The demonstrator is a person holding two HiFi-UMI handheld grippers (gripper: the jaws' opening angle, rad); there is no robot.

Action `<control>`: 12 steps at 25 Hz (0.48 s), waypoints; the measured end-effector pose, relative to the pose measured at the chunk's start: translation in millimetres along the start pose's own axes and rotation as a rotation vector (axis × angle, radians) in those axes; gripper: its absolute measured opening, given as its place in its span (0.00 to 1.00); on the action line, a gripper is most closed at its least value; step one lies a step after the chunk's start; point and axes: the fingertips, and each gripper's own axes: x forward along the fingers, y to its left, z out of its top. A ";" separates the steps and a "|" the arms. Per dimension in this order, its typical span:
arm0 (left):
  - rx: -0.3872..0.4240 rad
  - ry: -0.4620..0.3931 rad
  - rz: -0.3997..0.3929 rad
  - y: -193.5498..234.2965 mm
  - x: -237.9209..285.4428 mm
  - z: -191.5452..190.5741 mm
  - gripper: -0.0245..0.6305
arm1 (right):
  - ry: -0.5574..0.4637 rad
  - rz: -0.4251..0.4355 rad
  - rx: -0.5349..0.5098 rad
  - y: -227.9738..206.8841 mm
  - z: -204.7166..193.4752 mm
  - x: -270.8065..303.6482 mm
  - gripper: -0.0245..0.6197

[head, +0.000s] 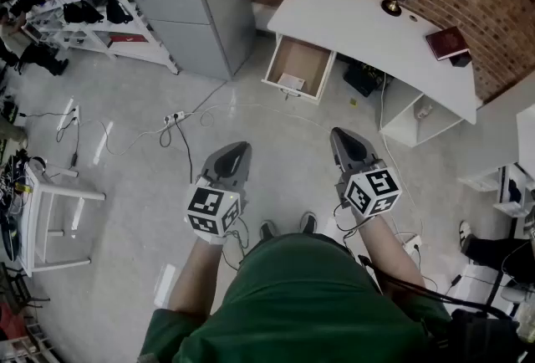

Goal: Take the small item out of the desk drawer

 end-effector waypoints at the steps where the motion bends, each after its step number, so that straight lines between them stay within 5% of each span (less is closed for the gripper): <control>1: -0.001 0.000 0.003 -4.2 4.6 1.0 0.06 | -0.002 0.002 0.003 -6.4 0.6 -2.2 0.04; 12: -0.007 -0.010 0.060 -37.1 38.3 8.5 0.06 | -0.023 0.043 0.017 -57.9 7.4 -15.7 0.04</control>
